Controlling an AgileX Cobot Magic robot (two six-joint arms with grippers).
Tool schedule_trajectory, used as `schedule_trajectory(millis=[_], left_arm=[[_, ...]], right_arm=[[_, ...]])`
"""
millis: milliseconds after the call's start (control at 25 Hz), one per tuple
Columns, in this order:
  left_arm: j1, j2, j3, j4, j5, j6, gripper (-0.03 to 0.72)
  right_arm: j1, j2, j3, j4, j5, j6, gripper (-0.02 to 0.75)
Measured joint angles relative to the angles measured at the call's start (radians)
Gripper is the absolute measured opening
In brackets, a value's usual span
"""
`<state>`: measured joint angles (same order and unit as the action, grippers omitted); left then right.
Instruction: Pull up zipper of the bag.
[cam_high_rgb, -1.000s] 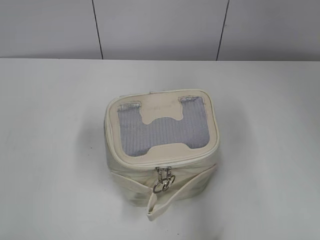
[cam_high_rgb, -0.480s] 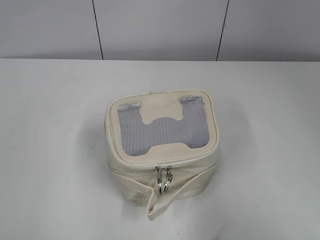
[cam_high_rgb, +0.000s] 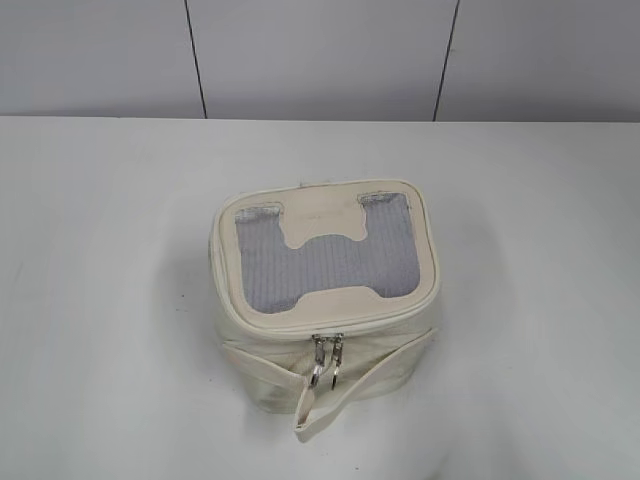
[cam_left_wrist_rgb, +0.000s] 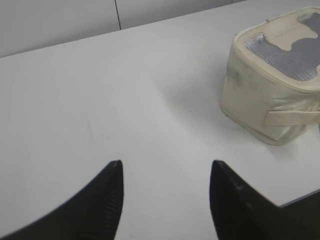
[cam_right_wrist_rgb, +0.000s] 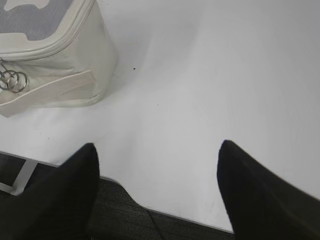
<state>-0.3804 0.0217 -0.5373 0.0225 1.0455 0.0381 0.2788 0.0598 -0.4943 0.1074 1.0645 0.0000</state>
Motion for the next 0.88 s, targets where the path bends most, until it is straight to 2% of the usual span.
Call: schedule_trajectory(millis=[600,880], left_arm=[[0.0,0.0,0.001,-0.01,0.0,0.005,0.424],[0.0,0.0,0.001,-0.017,0.001,0.005,0.424]], right_arm=[[0.0,0.0,0.0,0.001,-0.002,-0.019,0.571],[0.0,0.0,0.0,0.046,-0.003,-0.079,0.571]])
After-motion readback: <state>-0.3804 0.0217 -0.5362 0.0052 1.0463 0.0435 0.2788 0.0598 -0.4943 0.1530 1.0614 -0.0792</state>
